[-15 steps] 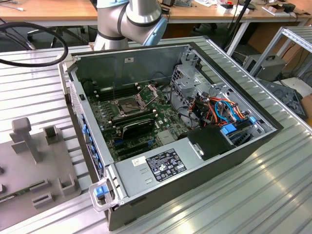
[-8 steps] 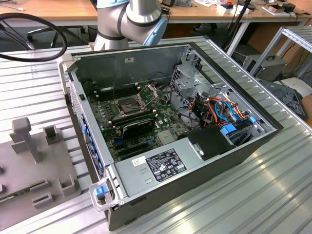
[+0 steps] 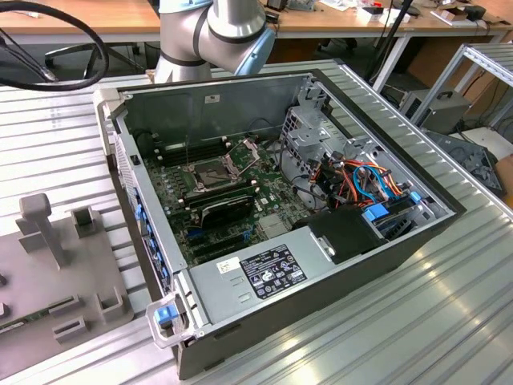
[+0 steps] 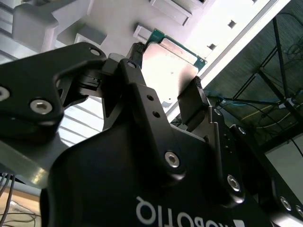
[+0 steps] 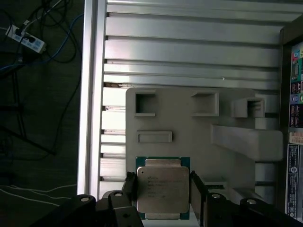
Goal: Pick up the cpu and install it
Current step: 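Pick up the cpu and move it towards the insertion slot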
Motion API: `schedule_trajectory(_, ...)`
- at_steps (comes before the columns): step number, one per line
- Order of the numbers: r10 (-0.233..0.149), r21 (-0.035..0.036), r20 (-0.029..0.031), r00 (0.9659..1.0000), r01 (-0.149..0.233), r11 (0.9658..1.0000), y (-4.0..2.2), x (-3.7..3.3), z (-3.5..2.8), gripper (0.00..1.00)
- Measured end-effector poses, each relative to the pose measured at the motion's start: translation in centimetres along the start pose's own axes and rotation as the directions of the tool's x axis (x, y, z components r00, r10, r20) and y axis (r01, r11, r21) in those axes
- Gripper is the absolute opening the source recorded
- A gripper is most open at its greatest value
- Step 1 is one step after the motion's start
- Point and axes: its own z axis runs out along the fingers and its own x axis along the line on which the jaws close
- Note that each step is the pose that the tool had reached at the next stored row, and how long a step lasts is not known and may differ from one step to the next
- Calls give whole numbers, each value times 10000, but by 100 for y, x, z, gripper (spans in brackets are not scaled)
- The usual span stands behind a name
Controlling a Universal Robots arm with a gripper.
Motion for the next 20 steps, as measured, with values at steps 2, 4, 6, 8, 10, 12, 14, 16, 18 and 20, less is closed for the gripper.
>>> schedule_trajectory(2,0,-1,1,10000,0,10000,1,-1,-30,55)
schedule_trajectory(4,0,-1,1,10000,0,10000,2,-2,-60,55)
schedule_trajectory(6,0,0,1,10000,0,10000,2,-2,-86,55)
schedule_trajectory(8,0,0,0,10000,0,10000,3,-3,-119,55)
schedule_trajectory(10,0,-1,1,10000,0,10000,4,-3,-138,55)
schedule_trajectory(12,1,0,1,10000,-1,10000,5,-6,-169,55)
schedule_trajectory(14,0,0,1,10000,0,10000,6,-9,-204,55)
schedule_trajectory(16,0,0,1,10000,0,10000,7,-11,-233,55)
schedule_trajectory(18,0,-1,2,10000,0,10000,7,-15,-259,55)
schedule_trajectory(20,1,-1,1,10000,-1,10000,8,-16,-278,55)
